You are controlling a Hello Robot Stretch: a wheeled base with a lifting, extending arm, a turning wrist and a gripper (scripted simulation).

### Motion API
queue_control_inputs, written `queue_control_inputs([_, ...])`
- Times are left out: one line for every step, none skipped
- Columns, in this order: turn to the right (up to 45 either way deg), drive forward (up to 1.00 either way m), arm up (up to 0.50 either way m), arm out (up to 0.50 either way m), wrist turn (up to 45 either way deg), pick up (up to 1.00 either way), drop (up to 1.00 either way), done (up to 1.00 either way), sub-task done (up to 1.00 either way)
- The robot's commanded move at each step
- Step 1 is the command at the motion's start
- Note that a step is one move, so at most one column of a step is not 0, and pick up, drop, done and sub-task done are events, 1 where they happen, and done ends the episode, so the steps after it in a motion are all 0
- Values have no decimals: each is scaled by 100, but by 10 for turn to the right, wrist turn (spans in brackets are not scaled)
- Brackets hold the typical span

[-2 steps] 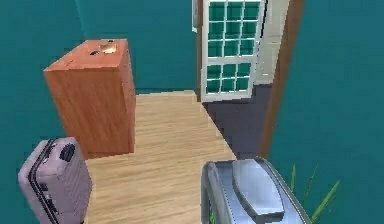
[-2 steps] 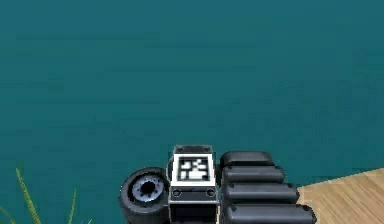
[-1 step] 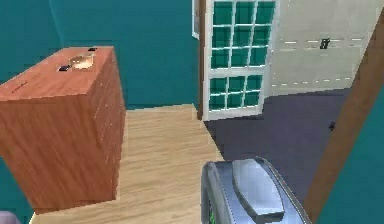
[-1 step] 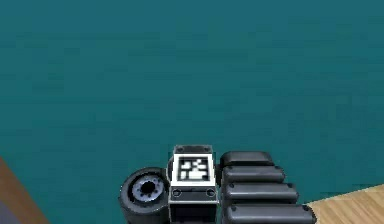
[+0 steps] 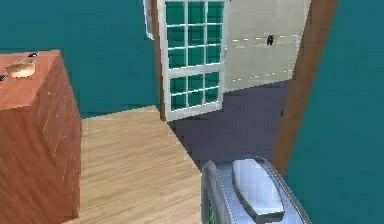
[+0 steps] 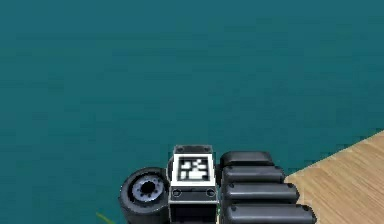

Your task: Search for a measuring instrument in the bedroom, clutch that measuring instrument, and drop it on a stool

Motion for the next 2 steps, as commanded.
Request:
queue_control_inputs([0,80,0,0,0,0,0,0,0])
queue_control_inputs([0,20,0,0,0,0,0,0,0])
